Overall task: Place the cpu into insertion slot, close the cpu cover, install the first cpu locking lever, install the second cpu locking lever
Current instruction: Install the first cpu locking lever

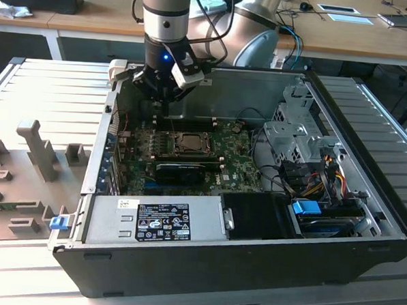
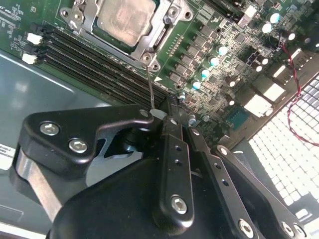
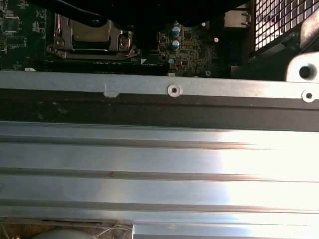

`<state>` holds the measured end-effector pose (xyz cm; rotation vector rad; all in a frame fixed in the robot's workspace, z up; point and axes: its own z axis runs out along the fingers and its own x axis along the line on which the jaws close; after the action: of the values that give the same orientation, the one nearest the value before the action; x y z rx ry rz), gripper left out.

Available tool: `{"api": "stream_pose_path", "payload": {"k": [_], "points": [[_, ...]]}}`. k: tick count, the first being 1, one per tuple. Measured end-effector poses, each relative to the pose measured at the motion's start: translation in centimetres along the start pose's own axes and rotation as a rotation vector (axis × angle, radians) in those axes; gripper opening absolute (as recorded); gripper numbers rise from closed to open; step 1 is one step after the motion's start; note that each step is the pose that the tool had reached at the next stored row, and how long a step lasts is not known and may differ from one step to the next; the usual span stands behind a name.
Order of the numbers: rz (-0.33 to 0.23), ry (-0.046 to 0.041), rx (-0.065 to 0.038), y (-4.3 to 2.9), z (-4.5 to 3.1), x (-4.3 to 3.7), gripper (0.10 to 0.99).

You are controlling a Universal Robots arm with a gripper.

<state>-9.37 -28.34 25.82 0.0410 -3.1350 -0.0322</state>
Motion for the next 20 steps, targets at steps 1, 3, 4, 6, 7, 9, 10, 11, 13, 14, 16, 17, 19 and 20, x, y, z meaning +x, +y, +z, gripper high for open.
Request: {"api": "stream_pose_path", "payload": {"k": [1, 3, 4, 6, 7, 9, 10, 11, 13, 14, 16, 17, 19, 20], "points": [[0.0, 0.0, 0.0, 0.0, 0.0, -0.13, 0.106], [0.0, -0.0001, 0.0, -0.01, 0.0, -0.31, 0.106], [0.0, 0.0, 0.0, -0.01, 0.0, -0.36, 0.106], [0.0, -0.0001, 0.0, -0.01, 0.0, -0.5, 0.106], [0.0, 0.0, 0.0, -0.01, 0.0, -0.57, 0.106], [0.0, -0.0001, 0.0, -0.02, 0.0, -0.75, 0.106], [0.0, 0.0, 0.0, -0.02, 0.0, -0.83, 0.106], [0.0, -0.0001, 0.0, -0.02, 0.0, -0.91, 0.106], [0.0, -0.0001, 0.0, -0.03, -0.01, -1.19, 0.106], [0.0, -0.0001, 0.0, -0.03, 0.0, -1.29, 0.106], [0.0, -0.0001, 0.0, -0.04, 0.0, -1.62, 0.106], [0.0, 0.0, 0.0, -0.04, 0.0, -1.74, 0.106], [0.0, -0.0001, 0.0, -0.05, 0.01, -2.06, 0.106], [0.0, 0.0, 0.0, -0.07, 0.02, -2.54, 0.106]]}}
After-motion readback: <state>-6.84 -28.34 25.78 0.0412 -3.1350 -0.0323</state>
